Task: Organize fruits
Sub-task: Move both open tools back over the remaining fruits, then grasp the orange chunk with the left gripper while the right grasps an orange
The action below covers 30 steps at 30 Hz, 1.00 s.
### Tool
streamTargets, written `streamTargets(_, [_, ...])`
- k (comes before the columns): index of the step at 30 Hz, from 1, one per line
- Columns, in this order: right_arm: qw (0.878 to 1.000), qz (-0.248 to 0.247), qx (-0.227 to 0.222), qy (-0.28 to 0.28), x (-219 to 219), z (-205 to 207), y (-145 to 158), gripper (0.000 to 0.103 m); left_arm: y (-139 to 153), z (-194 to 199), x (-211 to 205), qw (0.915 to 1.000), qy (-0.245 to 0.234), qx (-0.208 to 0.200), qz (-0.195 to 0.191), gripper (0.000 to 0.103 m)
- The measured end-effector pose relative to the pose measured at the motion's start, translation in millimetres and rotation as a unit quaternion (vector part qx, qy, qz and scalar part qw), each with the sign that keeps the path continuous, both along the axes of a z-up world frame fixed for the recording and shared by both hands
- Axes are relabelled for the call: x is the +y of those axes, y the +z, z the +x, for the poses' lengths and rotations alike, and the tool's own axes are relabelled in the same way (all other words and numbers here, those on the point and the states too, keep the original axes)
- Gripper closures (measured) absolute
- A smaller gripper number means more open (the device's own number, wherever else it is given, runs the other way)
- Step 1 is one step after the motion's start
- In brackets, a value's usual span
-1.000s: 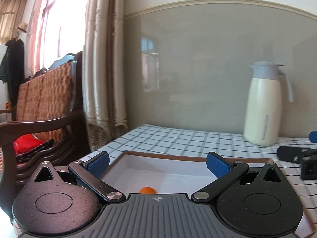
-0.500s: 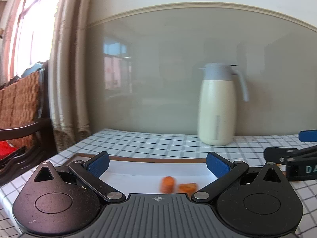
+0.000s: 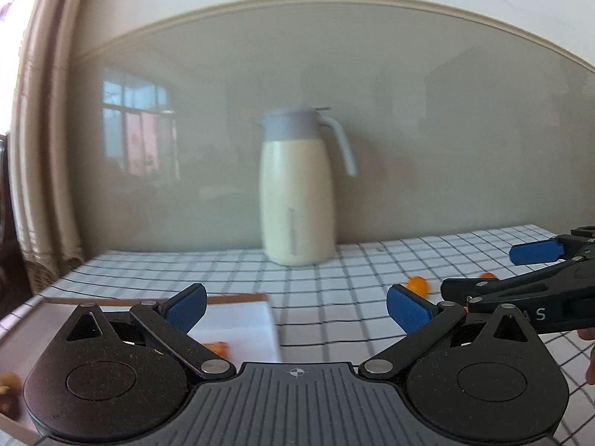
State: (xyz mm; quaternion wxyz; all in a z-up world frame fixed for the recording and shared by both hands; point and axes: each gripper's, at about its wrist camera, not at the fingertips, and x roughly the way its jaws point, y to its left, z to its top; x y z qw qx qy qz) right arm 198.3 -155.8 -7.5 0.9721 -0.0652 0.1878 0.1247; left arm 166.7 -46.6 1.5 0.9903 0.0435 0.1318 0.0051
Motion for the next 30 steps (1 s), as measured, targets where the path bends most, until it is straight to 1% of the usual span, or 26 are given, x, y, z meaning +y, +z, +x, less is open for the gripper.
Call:
streamTargets(4, [1.000, 0.000, 0.017, -0.016, -18, 6, -6, 0.027, -5, 8, -21, 0.9996, -0.022, 0.014, 0.010, 0.000])
streamTargets(6, [0.999, 0.002, 0.028, -0.019, -25, 9, -10, 0.033, -8, 14, -29, 0.9992, -0.029, 0.024, 0.014, 0.000])
streamTargets(9, [0.999, 0.000, 0.042, -0.019, -31, 12, -16, 0.036, -13, 18, -37, 0.9985, -0.036, 0.040, 0.012, 0.001])
streamTargets(11, [0.999, 0.000, 0.047, -0.018, -32, 14, -19, 0.036, -14, 21, -42, 0.9978, -0.042, 0.050, 0.010, 0.013])
streamTargets(13, [0.998, -0.001, 0.055, -0.015, -33, 17, -24, 0.038, -17, 24, -46, 0.9969, -0.048, 0.062, 0.006, 0.016])
streamTargets(16, [0.998, 0.000, 0.068, -0.012, -35, 23, -31, 0.043, -21, 32, -50, 0.9957, -0.054, 0.075, 0.004, 0.017])
streamTargets(18, [0.997, 0.001, 0.074, -0.011, -35, 26, -33, 0.050, -24, 35, -53, 0.9950, -0.056, 0.082, 0.003, 0.017])
streamTargets(21, [0.997, 0.004, 0.082, -0.008, -37, 32, -36, 0.051, -28, 42, -54, 0.9940, -0.059, 0.092, -0.002, 0.017])
streamTargets(25, [0.996, 0.008, 0.094, 0.012, -40, 42, -40, 0.055, -34, 52, -55, 0.9919, -0.059, 0.112, -0.010, 0.017])
streamTargets(27, [0.995, 0.018, 0.099, 0.022, -41, 46, -40, 0.055, -34, 52, -55, 0.9921, -0.060, 0.110, -0.009, 0.017])
streamTargets(30, [0.994, 0.020, 0.107, 0.024, -38, 52, -44, 0.056, -33, 54, -55, 0.9923, -0.061, 0.108, -0.009, 0.017])
